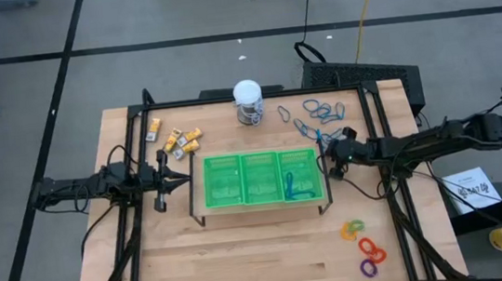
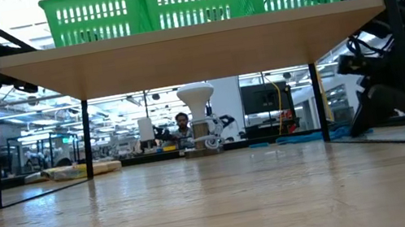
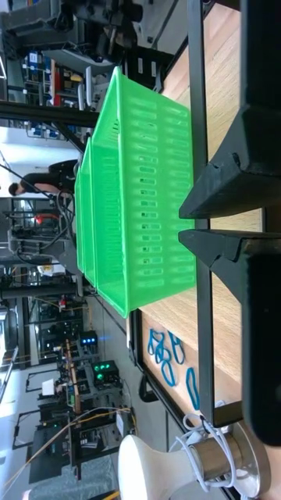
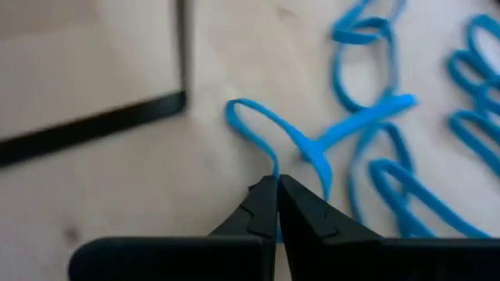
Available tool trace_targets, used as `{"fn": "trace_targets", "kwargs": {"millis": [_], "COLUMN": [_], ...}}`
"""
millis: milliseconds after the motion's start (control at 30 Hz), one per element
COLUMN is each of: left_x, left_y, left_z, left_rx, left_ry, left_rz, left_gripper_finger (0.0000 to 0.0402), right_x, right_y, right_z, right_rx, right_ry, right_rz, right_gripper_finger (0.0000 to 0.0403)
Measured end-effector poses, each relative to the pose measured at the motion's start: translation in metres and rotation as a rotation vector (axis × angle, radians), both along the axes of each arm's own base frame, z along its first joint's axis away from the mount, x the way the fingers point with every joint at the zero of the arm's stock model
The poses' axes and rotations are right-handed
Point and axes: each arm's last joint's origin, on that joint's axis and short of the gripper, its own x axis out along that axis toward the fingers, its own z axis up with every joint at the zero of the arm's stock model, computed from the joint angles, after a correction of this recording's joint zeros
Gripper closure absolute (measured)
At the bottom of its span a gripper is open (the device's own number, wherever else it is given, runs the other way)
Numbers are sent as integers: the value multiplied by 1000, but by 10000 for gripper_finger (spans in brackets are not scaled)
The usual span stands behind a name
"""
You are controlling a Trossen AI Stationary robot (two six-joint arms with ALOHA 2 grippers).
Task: Pick & Place Office Desk Supplies
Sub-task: Put the blue rubber band into the right green bin on the shelf
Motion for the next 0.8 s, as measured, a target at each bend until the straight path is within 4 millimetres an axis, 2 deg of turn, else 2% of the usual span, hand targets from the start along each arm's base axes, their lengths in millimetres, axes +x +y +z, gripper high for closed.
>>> {"fn": "trace_targets", "kwargs": {"millis": [800], "left_x": [0], "left_y": [0], "left_z": [0], "left_rx": [0], "left_ry": [0], "left_rz": [0], "left_gripper_finger": [357], "right_x": [-6], "right_y": [0], "right_z": [36], "right_rx": [-82], "right_ry": [-291], "right_rz": [-42], "right_gripper_finger": [402]}}
